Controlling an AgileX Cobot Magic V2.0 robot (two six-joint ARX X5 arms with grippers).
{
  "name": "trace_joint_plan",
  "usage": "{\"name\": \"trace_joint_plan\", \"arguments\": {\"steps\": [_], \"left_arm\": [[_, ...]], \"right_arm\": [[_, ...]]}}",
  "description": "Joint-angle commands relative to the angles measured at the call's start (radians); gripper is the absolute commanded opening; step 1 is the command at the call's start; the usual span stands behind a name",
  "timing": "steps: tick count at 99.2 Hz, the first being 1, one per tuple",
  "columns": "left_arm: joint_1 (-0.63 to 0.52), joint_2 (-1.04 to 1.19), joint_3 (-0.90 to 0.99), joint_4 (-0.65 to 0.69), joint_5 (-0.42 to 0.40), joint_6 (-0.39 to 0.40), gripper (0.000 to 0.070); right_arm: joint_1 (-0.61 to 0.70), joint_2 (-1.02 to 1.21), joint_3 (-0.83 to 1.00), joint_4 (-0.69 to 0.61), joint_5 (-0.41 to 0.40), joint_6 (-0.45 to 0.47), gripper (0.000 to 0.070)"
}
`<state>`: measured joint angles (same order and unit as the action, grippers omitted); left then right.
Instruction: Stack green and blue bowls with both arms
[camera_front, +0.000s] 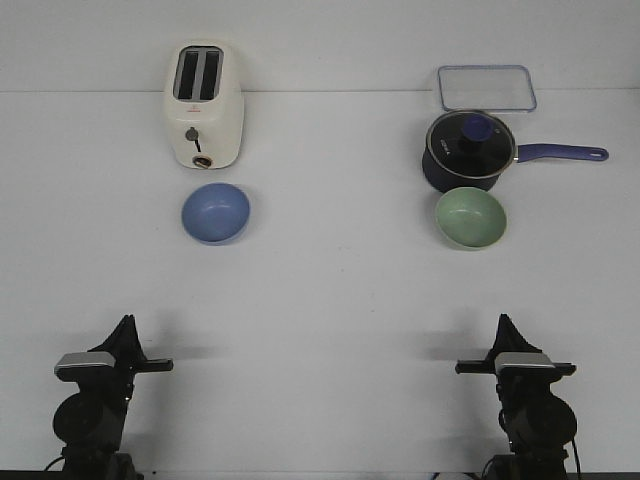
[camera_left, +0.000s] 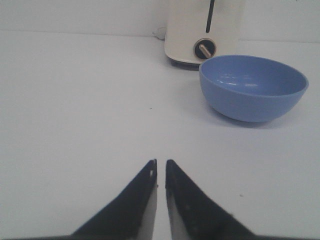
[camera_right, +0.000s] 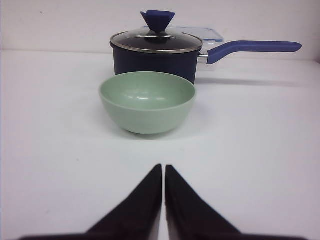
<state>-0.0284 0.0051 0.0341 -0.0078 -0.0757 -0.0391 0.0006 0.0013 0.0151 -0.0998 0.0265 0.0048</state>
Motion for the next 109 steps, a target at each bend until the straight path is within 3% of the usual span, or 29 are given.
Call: {"name": "trace_joint_plan", "arguments": {"steps": [1,70,87,109], "left_arm": [[0.001,-0.002,-0.018,0.010,0.002,0.012,0.0015],[0.001,-0.002,-0.018,0.010,0.002,0.012,0.0015],[0.001,-0.002,-0.018,0.010,0.002,0.012,0.0015],[0.001,-0.002,-0.018,0.010,0.002,0.012,0.0015]], "right_arm": [[0.000,0.000,-0.002,0.011,-0.001,0.005,0.0012],[0.000,0.000,-0.002,0.019,-0.002,0.008,0.0011],[0.001,0.000,-0.002,0.022,-0.035,0.181,0.0011],[0.001,0.000,-0.002,0.048,-0.047,0.301,0.0011]]}}
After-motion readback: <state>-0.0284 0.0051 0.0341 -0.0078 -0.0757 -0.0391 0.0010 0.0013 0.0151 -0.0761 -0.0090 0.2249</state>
